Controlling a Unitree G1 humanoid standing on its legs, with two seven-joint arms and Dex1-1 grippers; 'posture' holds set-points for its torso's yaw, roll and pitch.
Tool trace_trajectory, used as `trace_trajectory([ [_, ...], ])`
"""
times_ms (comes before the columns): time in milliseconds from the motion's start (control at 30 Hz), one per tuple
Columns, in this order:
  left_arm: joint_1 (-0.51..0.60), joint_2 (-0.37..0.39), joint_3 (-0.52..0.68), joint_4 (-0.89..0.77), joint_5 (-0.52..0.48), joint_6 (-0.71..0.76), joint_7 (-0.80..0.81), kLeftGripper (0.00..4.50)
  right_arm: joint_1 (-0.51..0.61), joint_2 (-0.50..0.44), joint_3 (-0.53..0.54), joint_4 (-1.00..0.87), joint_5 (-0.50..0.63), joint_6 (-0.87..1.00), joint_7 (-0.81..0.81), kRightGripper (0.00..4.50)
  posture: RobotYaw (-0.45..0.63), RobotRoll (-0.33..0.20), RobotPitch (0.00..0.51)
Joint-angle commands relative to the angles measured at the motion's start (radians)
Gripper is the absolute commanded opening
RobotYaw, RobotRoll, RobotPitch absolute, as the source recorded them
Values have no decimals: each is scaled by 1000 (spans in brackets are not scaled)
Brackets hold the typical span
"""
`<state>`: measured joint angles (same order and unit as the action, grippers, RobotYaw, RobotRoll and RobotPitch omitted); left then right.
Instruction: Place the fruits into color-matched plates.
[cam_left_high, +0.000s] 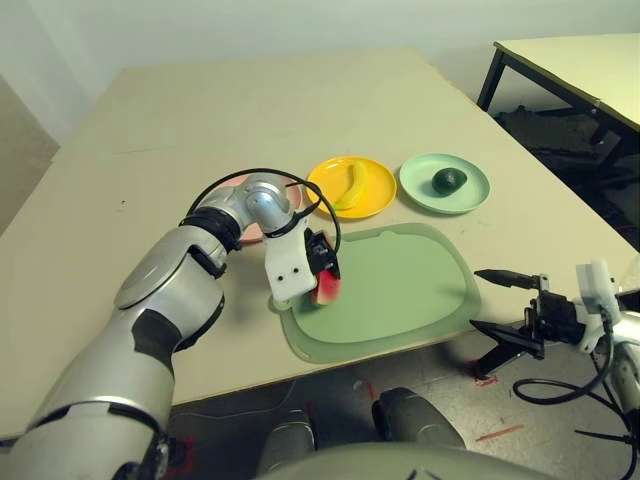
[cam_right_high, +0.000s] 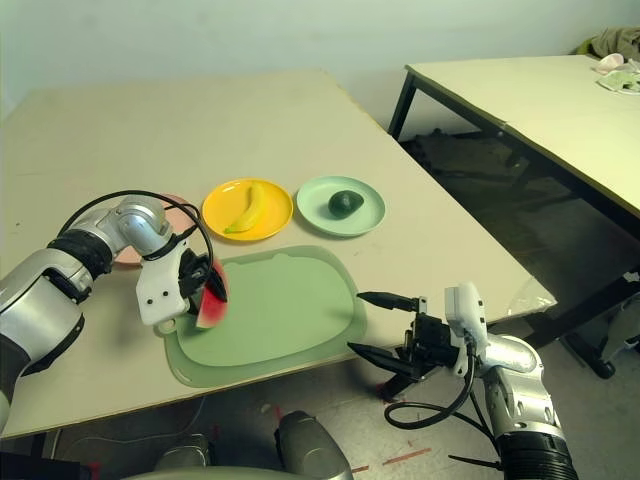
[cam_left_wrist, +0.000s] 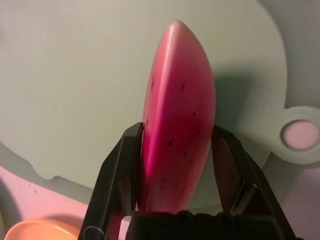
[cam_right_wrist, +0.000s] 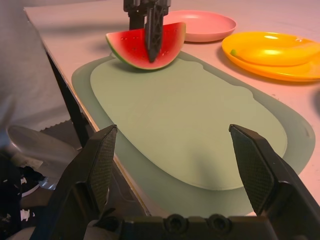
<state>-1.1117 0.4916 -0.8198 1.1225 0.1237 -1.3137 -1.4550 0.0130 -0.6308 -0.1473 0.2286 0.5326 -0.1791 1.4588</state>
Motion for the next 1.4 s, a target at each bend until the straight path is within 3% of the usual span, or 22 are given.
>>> trace_trajectory([
  [33,-4,12,51,3,-24,43,-24,2238,-1,-1,14,-7,-12,0,8,4500,-243,0,23],
  [167,-27,31,127,-6,-65,112,-58,2238,-11,2,16,-1,-13,-1,8,4500,-232,0,24],
  [300,-67,78,204,24,-38,189,-35,2238,-27,8,16,8,-13,5,-2,4500,-219,0,26],
  [533,-87,194,215,121,226,396,333,2238,-73,59,15,-14,-14,42,-117,4500,-204,0,29],
  [733,-69,241,214,181,376,566,583,2238,-62,74,38,-57,-32,33,-134,4500,-201,0,30],
  [967,-42,263,218,218,467,667,708,2238,-61,72,45,-52,-41,16,-131,4500,-204,0,27],
  [1167,-30,244,254,230,467,725,743,2238,-39,66,48,-75,-42,21,-133,4500,-213,0,26],
  [1400,-9,214,283,228,470,717,744,4477,-32,59,47,-86,-44,24,-138,4500,-229,0,23],
])
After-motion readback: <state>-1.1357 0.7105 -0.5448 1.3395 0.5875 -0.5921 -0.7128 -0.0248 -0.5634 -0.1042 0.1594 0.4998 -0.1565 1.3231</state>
